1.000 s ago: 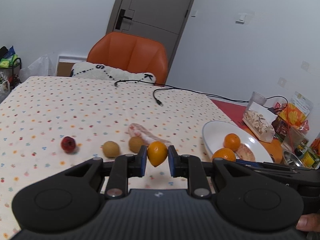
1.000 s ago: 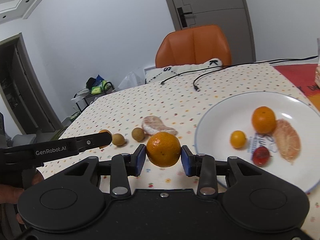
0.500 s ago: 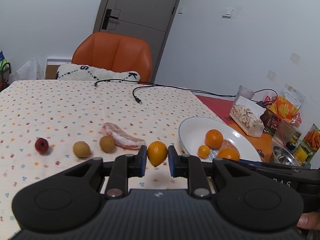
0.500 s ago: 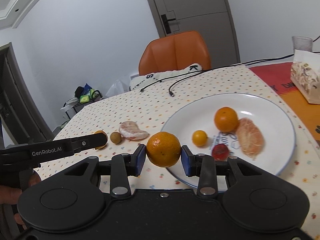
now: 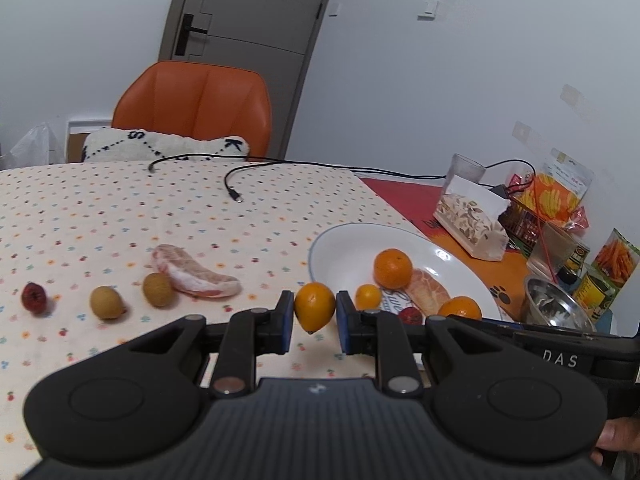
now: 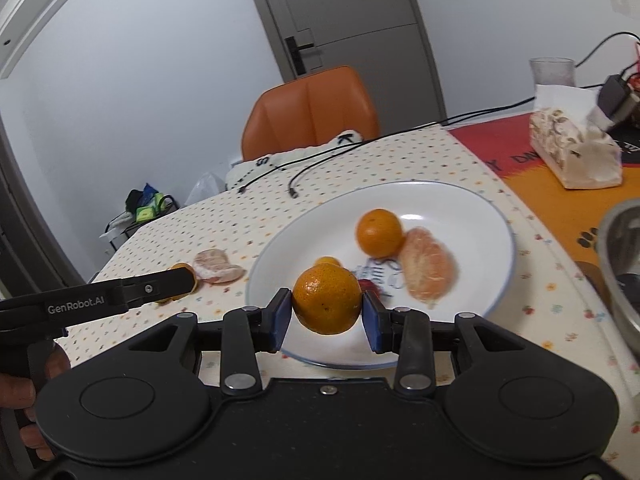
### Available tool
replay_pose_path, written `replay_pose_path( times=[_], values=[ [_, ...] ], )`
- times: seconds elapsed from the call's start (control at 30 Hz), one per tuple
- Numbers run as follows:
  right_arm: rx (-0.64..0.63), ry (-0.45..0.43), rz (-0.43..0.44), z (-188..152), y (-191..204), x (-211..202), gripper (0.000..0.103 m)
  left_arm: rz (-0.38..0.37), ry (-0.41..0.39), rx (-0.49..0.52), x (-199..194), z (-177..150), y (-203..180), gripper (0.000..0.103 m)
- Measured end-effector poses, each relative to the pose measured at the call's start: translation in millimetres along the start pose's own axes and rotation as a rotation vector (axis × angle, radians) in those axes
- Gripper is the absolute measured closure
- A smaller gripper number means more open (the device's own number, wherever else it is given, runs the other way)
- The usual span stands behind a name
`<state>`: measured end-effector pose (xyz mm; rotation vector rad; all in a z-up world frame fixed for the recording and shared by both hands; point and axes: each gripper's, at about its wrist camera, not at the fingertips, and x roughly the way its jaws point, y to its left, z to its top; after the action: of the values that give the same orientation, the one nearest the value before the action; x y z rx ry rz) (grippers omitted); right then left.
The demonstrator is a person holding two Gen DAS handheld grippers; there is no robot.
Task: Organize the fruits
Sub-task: 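Open the left gripper over the plate while the right gripper releases the orange onto it, then withdraw both grippers from the plate toward the remaining fruit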
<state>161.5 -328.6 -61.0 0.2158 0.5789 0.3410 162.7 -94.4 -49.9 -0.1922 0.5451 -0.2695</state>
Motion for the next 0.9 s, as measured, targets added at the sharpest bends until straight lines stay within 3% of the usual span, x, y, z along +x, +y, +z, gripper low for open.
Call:
replay_pose_path(
  times=[0.6,0.9],
  values=[
    [0.041,-0.017,-0.05,2,-27,-18,0.062,-0.074,0.016,0.04,22,6,-37,0.082],
    [0.043,-0.019,-0.037,2,-27,-19,0.061,-0.016,0.001,0.024,16,7,-29,0.063]
  ],
)
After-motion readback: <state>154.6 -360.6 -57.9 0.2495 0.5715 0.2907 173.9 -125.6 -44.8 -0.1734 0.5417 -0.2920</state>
